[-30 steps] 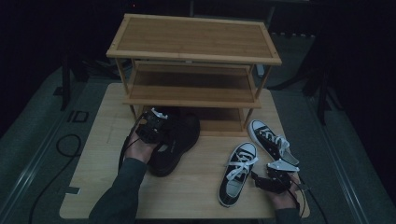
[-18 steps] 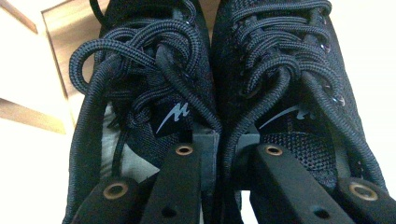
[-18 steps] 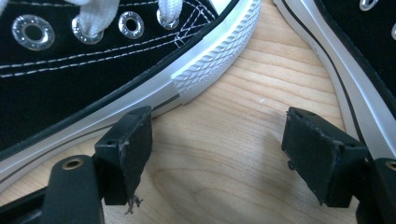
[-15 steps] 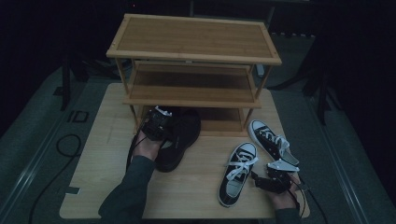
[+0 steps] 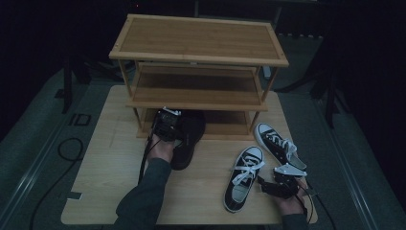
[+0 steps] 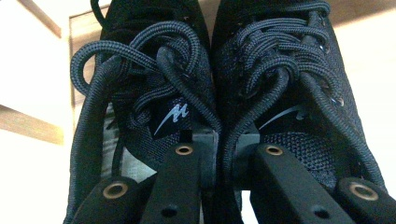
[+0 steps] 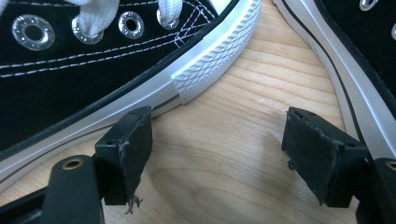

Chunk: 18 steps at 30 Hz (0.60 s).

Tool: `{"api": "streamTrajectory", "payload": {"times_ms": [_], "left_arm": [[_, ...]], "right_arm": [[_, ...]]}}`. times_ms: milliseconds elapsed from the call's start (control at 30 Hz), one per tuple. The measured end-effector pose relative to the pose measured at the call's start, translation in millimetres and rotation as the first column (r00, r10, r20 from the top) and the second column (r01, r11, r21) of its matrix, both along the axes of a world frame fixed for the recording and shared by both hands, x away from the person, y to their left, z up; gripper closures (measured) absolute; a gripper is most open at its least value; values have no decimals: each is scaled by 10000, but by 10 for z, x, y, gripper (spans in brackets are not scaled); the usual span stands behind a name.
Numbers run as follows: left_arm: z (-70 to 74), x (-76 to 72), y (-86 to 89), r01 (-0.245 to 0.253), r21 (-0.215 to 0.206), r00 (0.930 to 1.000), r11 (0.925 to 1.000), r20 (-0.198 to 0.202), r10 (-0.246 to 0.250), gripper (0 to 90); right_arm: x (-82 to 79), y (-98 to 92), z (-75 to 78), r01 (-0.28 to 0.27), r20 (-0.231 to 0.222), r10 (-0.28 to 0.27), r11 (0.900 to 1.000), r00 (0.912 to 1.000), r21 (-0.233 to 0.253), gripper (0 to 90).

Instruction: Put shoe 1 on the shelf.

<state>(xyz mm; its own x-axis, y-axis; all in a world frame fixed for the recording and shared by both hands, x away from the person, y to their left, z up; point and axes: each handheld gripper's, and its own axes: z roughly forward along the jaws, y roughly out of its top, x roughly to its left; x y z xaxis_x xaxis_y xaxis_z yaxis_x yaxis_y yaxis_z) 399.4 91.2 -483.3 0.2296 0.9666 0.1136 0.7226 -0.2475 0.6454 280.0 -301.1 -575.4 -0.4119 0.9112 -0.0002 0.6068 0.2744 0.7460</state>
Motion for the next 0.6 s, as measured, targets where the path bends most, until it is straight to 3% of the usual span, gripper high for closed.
{"api": "streamTrajectory", "payload": {"times_ms": [300, 600], "left_arm": [[-5, 52, -115, -493, 101, 9987, 9987, 102, 492, 842], [-30, 101, -194, -846, -70, 9961, 9964, 231, 847, 837]], "right_arm": [[0, 0, 0, 2, -3, -2, 10000, 10000, 2, 244], [0, 0, 0, 0, -2, 0, 10000, 10000, 2, 244]]}}
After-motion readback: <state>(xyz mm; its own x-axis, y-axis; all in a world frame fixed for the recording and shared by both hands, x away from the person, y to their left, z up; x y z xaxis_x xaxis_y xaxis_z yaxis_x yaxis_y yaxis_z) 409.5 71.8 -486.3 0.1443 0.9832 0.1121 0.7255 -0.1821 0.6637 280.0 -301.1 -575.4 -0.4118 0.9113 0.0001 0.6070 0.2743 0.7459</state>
